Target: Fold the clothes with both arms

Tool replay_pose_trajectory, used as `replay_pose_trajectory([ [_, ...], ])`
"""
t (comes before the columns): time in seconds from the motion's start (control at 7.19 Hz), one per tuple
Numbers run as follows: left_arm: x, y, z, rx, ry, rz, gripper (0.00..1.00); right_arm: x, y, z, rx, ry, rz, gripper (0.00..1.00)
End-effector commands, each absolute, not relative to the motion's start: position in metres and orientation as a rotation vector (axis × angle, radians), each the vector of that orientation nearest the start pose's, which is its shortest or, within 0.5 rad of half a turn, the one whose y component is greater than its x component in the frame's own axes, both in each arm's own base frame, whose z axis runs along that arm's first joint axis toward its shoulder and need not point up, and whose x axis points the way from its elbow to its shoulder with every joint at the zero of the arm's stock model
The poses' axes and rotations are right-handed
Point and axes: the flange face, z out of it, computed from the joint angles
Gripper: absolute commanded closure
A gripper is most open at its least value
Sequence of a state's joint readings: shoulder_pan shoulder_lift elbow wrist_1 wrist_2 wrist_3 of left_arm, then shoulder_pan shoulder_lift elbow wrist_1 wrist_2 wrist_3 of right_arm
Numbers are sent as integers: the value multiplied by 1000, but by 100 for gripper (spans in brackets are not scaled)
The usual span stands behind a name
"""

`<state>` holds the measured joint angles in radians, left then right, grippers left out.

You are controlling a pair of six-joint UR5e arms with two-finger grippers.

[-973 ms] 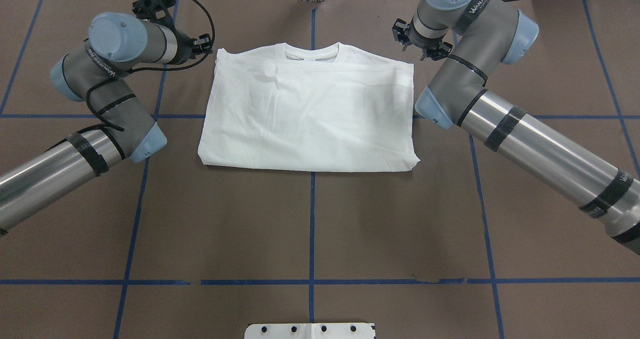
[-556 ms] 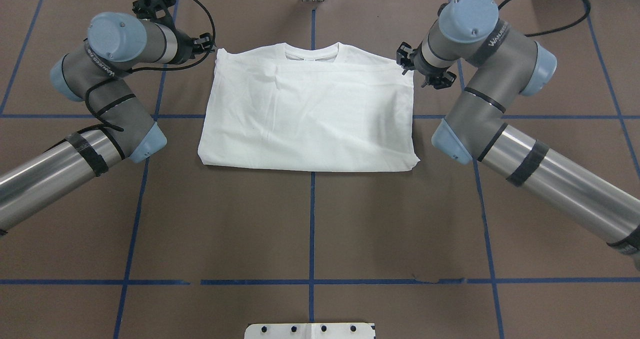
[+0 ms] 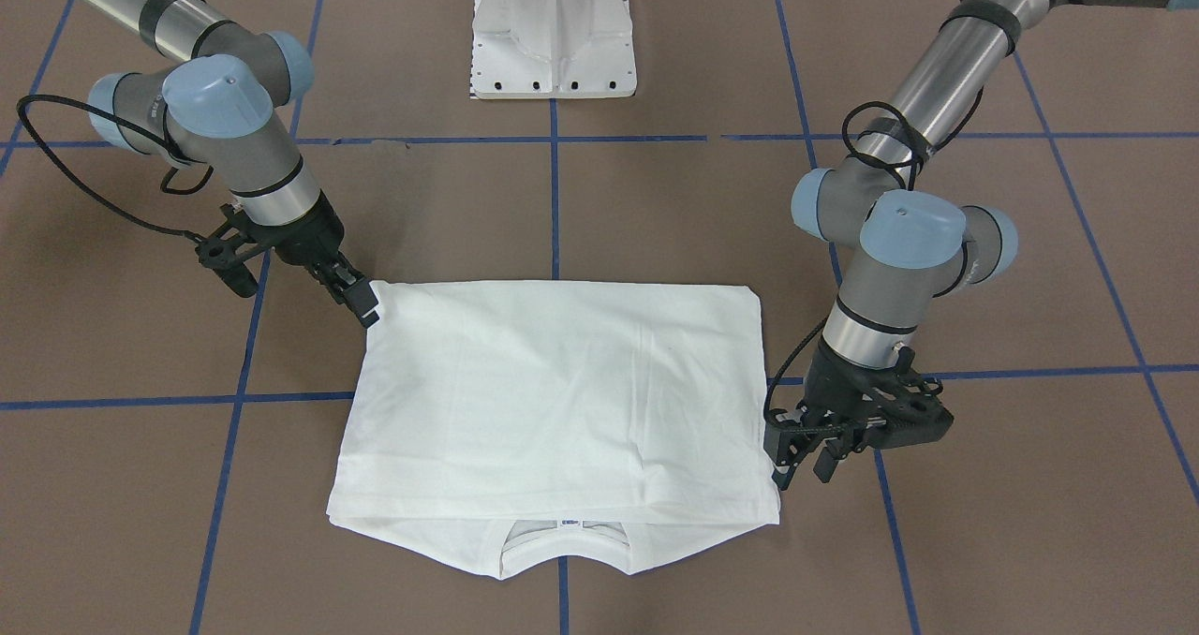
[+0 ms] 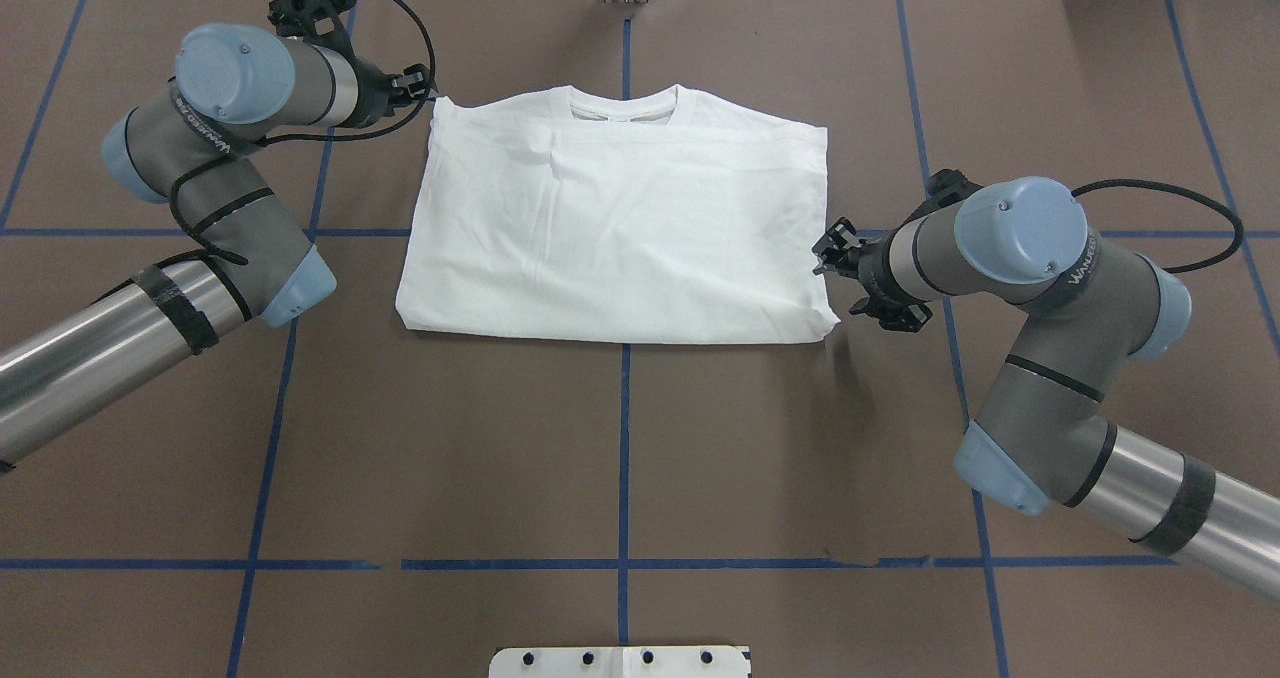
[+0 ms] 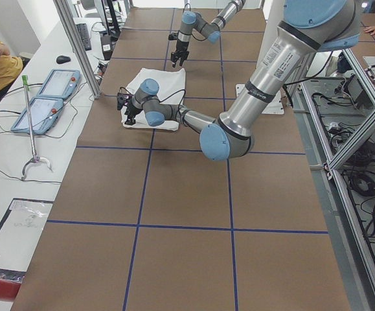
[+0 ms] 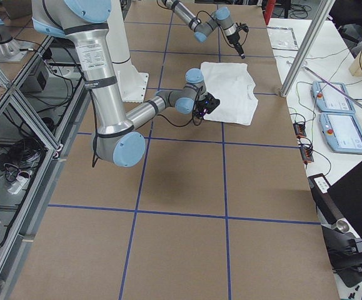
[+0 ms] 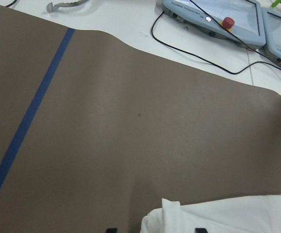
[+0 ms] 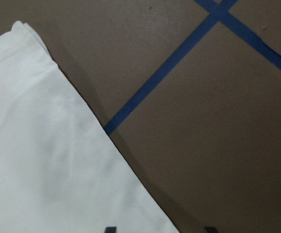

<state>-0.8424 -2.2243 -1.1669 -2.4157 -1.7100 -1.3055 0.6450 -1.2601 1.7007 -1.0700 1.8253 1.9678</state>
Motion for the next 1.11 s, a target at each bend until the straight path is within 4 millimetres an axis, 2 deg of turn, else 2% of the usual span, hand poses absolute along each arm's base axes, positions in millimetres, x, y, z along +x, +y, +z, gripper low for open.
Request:
replay_pose_trajectory([
  [0.0, 424, -655, 363, 473, 1000, -439, 39, -446, -447, 374, -107, -996, 827, 30],
  [0.14, 424, -655, 363, 472, 998, -440, 39, -446, -444, 371, -109, -1002, 823, 30],
  [0.28, 424, -655, 363, 472, 998, -440, 39, -451, -438, 371, -122, -1001, 826, 38],
  [0.42, 425, -655, 361, 474, 1001, -439, 39, -452, -436, 368, -143, -1006, 853, 77],
  [0.56, 425, -655, 361, 474, 1001, -439, 39, -451, -428, 364, -147, -1014, 844, 100],
  [0.7, 425, -655, 359, 473, 1004, -439, 39, -444, -420, 355, -158, -1029, 832, 100],
  [0.83, 424, -654, 353, 478, 1014, -436, 39, -442, -404, 358, -181, -1026, 807, 100],
  [0.97, 422, -653, 347, 485, 1024, -434, 39, -428, -385, 354, -223, -1037, 779, 100],
])
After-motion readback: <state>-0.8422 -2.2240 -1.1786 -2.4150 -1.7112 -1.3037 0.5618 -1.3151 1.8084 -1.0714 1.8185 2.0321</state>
